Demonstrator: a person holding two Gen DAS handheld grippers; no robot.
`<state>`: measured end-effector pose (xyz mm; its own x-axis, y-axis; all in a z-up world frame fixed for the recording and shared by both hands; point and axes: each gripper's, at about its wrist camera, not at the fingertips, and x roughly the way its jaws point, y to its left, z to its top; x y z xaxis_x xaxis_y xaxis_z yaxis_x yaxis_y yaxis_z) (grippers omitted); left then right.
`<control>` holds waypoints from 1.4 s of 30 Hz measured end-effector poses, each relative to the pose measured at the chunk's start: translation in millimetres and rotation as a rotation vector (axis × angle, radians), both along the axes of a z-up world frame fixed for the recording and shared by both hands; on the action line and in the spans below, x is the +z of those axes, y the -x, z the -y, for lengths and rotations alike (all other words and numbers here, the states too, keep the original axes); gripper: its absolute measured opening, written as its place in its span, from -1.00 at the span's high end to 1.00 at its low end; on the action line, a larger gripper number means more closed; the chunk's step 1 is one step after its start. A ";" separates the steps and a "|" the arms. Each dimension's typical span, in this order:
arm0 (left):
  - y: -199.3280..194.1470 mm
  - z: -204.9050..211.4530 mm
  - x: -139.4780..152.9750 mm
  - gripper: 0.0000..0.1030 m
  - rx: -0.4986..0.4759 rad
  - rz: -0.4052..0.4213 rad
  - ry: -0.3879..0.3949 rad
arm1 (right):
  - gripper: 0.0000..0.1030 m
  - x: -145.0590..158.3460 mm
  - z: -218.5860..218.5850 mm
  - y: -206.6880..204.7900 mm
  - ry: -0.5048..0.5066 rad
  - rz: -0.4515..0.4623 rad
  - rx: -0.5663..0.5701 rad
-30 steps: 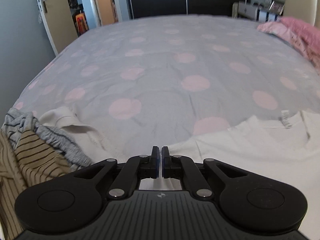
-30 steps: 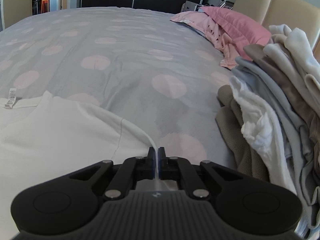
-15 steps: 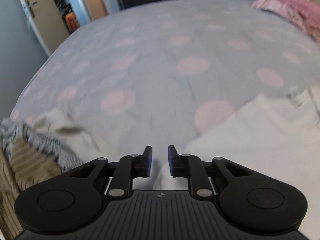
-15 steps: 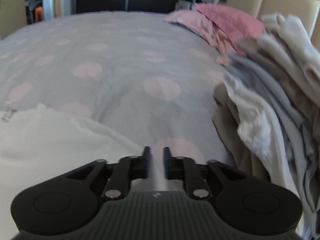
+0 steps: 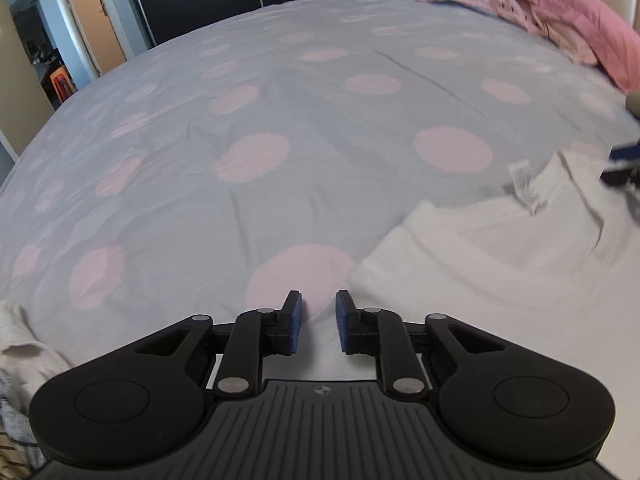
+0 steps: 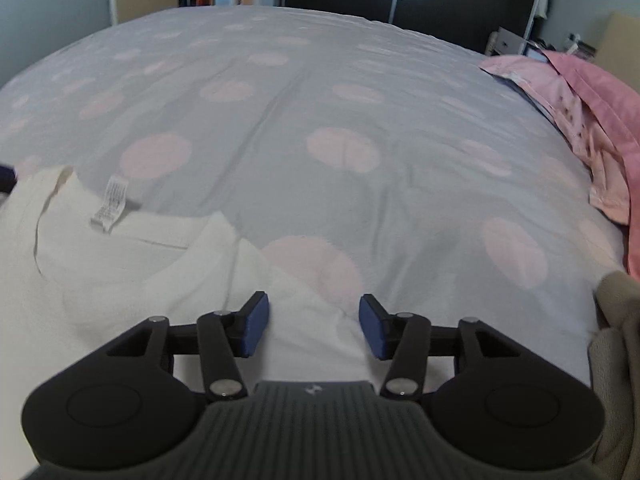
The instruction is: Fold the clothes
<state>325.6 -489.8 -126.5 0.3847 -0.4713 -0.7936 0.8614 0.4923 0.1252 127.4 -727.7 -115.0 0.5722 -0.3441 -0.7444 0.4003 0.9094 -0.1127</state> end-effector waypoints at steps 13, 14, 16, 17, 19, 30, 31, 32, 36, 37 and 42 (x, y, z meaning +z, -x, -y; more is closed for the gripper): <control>19.3 -8.3 33.5 0.70 0.068 0.103 0.004 | 0.61 14.6 -13.9 2.7 0.066 0.001 -0.104; 22.7 -19.2 42.9 0.67 0.066 0.102 0.019 | 0.42 19.5 -15.8 6.9 0.063 0.008 -0.119; 30.5 -45.8 62.1 0.67 0.063 0.088 0.047 | 0.41 29.1 -25.0 22.9 0.023 0.031 -0.124; 35.2 -61.2 70.9 0.67 0.061 0.079 0.053 | 0.41 32.2 -33.1 29.9 0.008 0.031 -0.119; 48.2 -92.6 85.5 0.66 0.063 0.075 0.041 | 0.40 37.5 -50.9 45.1 -0.023 0.029 -0.107; 158.7 -257.0 97.5 0.46 0.098 -0.043 -0.091 | 0.16 76.3 -188.0 146.8 -0.171 0.048 -0.039; 168.8 -269.2 93.4 0.46 0.104 -0.068 -0.099 | 0.14 79.9 -202.6 155.8 -0.176 0.048 -0.028; 178.3 -280.6 89.1 0.46 0.114 -0.094 -0.106 | 0.13 83.6 -217.1 164.7 -0.181 0.048 -0.017; 213.9 -316.7 72.6 0.43 0.145 -0.198 -0.122 | 0.10 86.2 -273.3 196.2 -0.195 0.032 0.015; 221.8 -324.9 68.5 0.41 0.151 -0.225 -0.122 | 0.10 84.9 -288.1 205.1 -0.195 0.030 0.022; 257.2 -356.4 47.0 0.26 0.171 -0.311 -0.154 | 0.08 70.1 -348.4 232.1 -0.211 0.004 0.038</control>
